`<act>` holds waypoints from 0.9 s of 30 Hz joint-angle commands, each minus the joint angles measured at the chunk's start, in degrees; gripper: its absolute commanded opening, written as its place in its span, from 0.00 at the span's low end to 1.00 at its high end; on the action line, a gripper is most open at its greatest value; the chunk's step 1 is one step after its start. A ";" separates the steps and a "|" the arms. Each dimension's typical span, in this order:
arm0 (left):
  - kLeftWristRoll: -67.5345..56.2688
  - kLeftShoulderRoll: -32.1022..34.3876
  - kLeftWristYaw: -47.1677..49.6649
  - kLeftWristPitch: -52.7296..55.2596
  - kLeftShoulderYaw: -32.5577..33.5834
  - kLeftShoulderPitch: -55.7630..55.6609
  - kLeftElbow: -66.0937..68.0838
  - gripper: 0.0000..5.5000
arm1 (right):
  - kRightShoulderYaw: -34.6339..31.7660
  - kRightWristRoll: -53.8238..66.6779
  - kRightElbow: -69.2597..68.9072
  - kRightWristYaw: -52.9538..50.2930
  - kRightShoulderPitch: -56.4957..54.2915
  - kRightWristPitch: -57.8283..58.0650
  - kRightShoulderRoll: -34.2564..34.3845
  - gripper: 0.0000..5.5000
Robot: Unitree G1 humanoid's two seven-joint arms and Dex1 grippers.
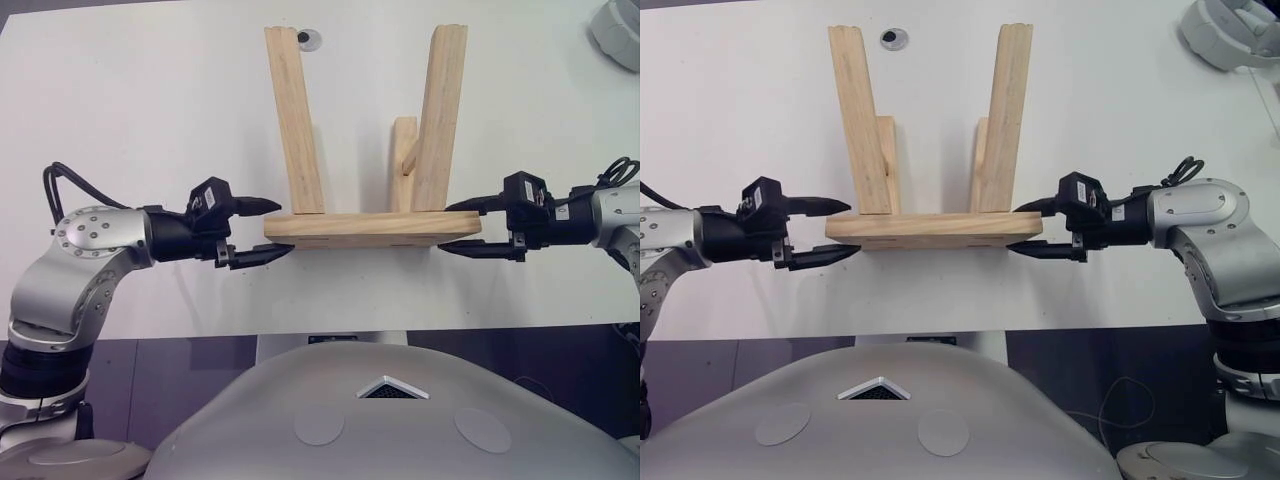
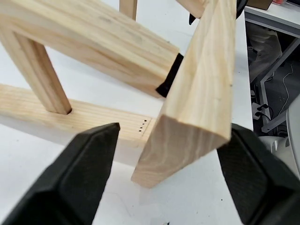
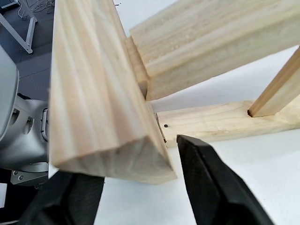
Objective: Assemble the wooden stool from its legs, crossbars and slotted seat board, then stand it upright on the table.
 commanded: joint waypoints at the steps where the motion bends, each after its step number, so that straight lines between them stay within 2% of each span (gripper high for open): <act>1: 1.81 1.24 -0.59 -1.86 -2.41 -0.45 1.26 0.50 | 0.77 -1.09 1.25 0.54 -1.53 -1.42 -1.06 0.35; 3: 2.24 1.64 -0.86 -2.68 -2.66 0.16 1.46 0.43 | 1.01 -1.27 1.49 0.66 -1.47 -1.87 -1.21 0.31; 6: 2.68 1.39 -0.22 -3.95 -2.42 -0.74 2.03 0.35 | 0.91 -0.34 0.64 0.94 -1.86 -2.97 -0.46 0.31; 11: -3.49 -3.00 3.71 -3.20 2.14 -12.37 1.03 0.34 | -2.96 7.39 -2.01 -0.75 -10.08 1.16 1.91 0.29; 15: -12.44 -3.22 4.14 2.67 6.29 -24.87 2.48 0.34 | -7.26 16.85 1.91 0.90 -25.64 9.66 2.67 0.29; 17: -20.61 -2.08 5.15 9.16 9.25 -32.61 4.41 0.34 | -7.95 22.33 6.17 3.02 -35.56 16.56 3.17 0.29; 20: -37.08 1.01 7.19 21.79 11.63 -40.72 8.87 0.34 | -8.91 32.27 15.55 5.98 -49.35 32.84 4.42 0.29; 22: -50.58 1.92 13.78 27.59 11.30 -44.24 14.38 0.34 | -9.03 34.32 22.87 5.80 -55.52 42.05 6.70 0.29; 23: -56.78 2.08 18.20 28.53 10.75 -45.18 17.11 0.34 | -9.65 34.75 25.74 4.71 -57.42 45.26 8.18 0.29; 25: -71.89 2.14 31.00 24.31 8.59 -44.42 21.62 0.34 | -15.57 37.93 33.19 -1.97 -61.37 52.43 13.85 0.29; 27: -79.44 -0.83 39.99 20.62 9.21 -41.90 23.26 0.33 | -22.04 42.45 38.18 -9.24 -62.77 56.62 18.53 0.28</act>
